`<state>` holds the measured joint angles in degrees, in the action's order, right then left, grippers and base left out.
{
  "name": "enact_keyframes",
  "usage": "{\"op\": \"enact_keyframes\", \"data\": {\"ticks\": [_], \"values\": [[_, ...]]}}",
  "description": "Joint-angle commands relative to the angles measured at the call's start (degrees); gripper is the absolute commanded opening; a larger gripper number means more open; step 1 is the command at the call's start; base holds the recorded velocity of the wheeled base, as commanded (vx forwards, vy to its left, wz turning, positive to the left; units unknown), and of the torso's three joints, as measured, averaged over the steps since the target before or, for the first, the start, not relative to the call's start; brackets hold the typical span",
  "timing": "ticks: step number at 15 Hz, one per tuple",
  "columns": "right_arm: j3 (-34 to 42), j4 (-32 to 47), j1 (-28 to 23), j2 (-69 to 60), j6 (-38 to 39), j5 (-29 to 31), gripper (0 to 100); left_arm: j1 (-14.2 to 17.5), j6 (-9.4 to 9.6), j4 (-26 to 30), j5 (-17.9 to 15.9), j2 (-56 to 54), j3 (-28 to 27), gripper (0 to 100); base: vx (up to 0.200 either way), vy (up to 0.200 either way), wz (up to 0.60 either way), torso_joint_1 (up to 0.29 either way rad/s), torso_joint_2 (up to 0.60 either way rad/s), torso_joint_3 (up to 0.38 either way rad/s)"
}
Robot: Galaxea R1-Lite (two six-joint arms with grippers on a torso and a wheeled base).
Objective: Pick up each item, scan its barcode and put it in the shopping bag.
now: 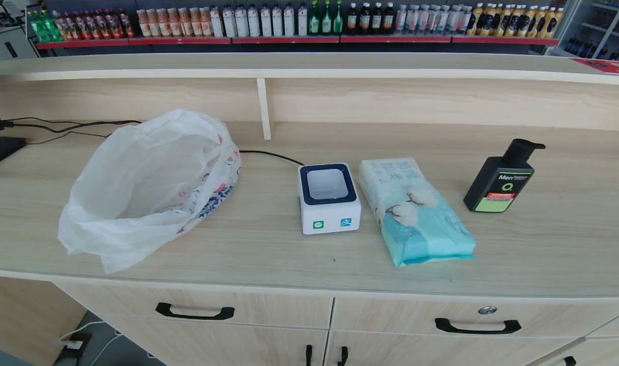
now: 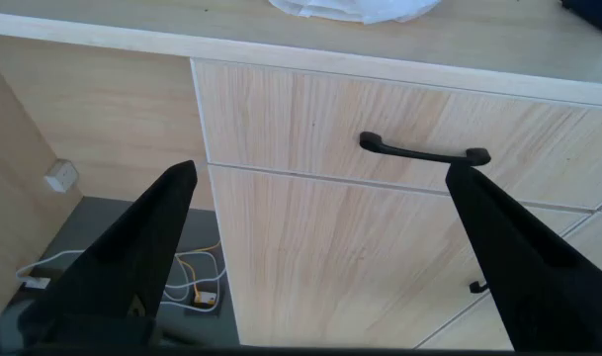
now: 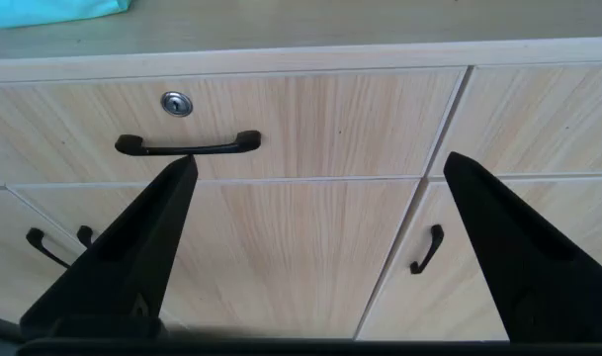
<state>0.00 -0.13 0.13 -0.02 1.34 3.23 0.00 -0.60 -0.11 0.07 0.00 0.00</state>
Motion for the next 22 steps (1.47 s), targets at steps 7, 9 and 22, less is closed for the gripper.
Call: {"op": "enact_keyframes", "data": {"ticks": [7,9,22], "values": [[-7.91,-4.44,0.04,0.02,-0.11,-7.1,100,0.0,-0.02,0.02,0.01,0.0,0.0,100,0.0,0.0,0.0,0.0,0.0,0.0],[-14.85,2.07,0.22,0.64,-0.2,-9.38,100,0.0,-0.02,0.02,0.01,0.0,0.0,100,0.0,0.0,0.0,0.0,0.0,0.0],[-27.16,-65.96,2.77,73.06,-0.9,-9.29,100,0.0,-0.02,-0.15,0.01,0.0,0.0,100,0.0,0.0,0.0,0.0,0.0,0.0]]}}
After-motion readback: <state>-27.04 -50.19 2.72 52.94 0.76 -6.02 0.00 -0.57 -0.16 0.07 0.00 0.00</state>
